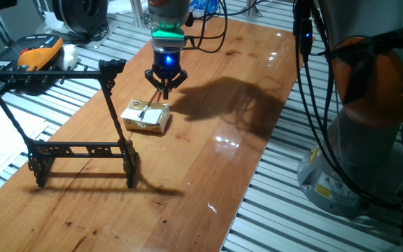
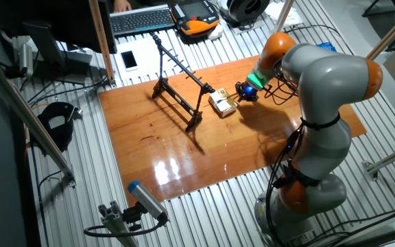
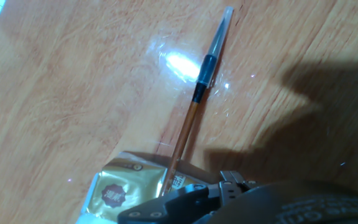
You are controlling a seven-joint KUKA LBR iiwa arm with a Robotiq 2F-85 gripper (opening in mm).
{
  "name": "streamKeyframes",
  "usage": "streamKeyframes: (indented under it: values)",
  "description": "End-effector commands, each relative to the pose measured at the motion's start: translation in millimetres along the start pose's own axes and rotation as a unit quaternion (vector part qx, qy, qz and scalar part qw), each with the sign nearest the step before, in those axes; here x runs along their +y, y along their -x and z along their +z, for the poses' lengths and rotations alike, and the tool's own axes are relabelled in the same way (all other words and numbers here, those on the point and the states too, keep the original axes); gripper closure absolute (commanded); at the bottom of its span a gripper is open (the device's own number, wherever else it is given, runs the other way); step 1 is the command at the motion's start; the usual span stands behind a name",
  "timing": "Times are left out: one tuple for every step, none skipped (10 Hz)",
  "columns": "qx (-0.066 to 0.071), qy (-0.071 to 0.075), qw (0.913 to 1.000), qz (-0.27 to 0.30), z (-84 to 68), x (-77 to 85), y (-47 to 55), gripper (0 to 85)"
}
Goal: Place the brush on the pen rack
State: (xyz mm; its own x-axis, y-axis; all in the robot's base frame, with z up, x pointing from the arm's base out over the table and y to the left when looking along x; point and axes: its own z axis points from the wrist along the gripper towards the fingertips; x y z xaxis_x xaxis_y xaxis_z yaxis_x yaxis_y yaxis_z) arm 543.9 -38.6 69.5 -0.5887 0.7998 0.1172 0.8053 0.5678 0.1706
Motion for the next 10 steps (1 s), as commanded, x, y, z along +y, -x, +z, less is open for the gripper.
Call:
streamKeyframes:
  values:
    - [0.000,-0.002,1.0000,0.000,-0.6,0.0,-0.2,85.0]
    - [0.000,-0.003,1.0000,0.001,-2.2,-0.5,-1.0,85.0]
    - [0.001,-0.004,1.0000,0.002,-2.4,-0.3,-1.3,85.0]
    - [-0.007,-0.007,0.9999,-0.003,-0.1,0.9,-0.2,85.0]
    - [-0.019,-0.009,0.9997,-0.008,-0.1,0.9,-0.2,85.0]
    - [-0.023,-0.006,0.9996,-0.015,-0.1,0.9,-0.2,85.0]
    - [-0.015,0.000,0.9998,-0.009,-0.1,0.9,-0.2,85.0]
    - [-0.011,-0.001,0.9999,-0.003,-0.1,0.9,-0.2,85.0]
    - [-0.010,-0.003,0.9999,0.000,-0.1,0.9,-0.2,85.0]
    - [0.002,0.006,1.0000,0.004,-0.1,0.9,-0.2,85.0]
